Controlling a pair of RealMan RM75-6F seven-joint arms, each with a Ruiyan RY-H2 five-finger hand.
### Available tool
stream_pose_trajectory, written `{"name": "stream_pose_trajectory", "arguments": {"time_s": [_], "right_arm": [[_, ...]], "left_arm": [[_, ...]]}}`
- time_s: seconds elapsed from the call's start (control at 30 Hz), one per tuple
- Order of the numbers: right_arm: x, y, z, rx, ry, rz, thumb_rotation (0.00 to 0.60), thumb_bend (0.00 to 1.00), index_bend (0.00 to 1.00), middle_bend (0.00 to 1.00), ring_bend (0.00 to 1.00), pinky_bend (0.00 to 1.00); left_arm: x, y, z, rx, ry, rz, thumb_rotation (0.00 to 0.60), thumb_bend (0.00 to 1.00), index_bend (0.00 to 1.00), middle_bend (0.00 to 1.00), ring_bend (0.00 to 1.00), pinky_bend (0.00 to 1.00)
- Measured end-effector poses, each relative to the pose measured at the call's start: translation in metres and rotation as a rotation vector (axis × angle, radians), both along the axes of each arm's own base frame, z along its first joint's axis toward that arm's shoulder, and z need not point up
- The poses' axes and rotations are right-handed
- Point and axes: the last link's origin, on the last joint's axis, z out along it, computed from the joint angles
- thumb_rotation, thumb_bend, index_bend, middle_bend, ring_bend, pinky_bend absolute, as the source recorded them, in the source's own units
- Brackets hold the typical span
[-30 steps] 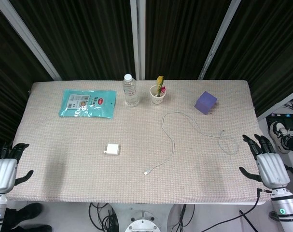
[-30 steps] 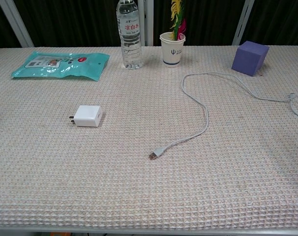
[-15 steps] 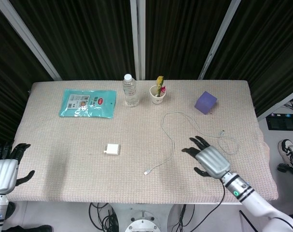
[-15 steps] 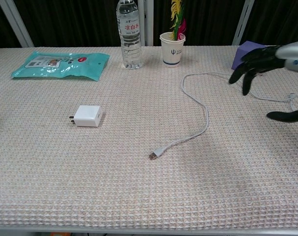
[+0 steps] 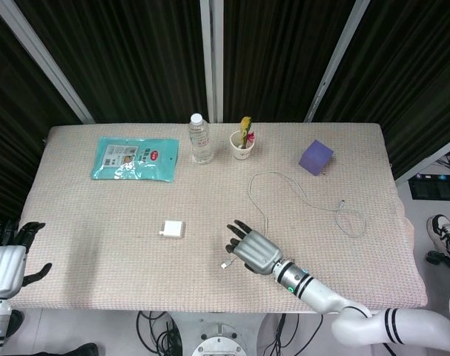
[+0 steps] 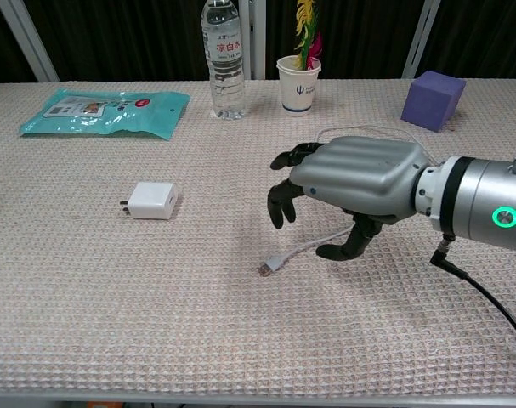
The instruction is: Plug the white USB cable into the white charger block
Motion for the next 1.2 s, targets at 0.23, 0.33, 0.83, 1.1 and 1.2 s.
{"name": "stream_pose_trajectory", "arguments": {"time_s": [0.23,0.33,0.83,1.1,1.2], "right_arm": [[-0.001,0.003,-0.024,-0.023,0.005,0.004,0.6,0.3,0.4,0.35,0.0,0.0],[-0.001,0.003,-0.029,-0.025,0.01,0.011,0.6,0.33,0.4,0.34,0.0,0.0],[0.001,0.006,-0.038,0.009,0.02,0.002,0.6,0.33,0.41,0.35,0.01,0.0],[0.003,0.006,-0.043,0.005,0.03,0.01,0.6,0.33,0.43,0.37,0.02,0.0],[0.003,0.006,-0.043,-0.003,0.032,0.01,0.6,0.33,0.44,0.37,0.03,0.0]], "left_arm": [[-0.001,0.002,-0.001,-0.005,-0.002,-0.003,0.6,0.16,0.19,0.16,0.0,0.0],[-0.002,0.003,-0.001,-0.008,-0.002,-0.001,0.6,0.16,0.19,0.16,0.0,0.0],[-0.002,0.002,-0.002,-0.009,-0.003,-0.004,0.6,0.16,0.19,0.16,0.0,0.0],[-0.004,0.002,-0.001,-0.008,-0.004,-0.003,0.6,0.16,0.19,0.16,0.0,0.0],[-0.006,0.002,-0.002,-0.009,-0.005,-0.002,0.6,0.16,0.19,0.16,0.0,0.0]]}}
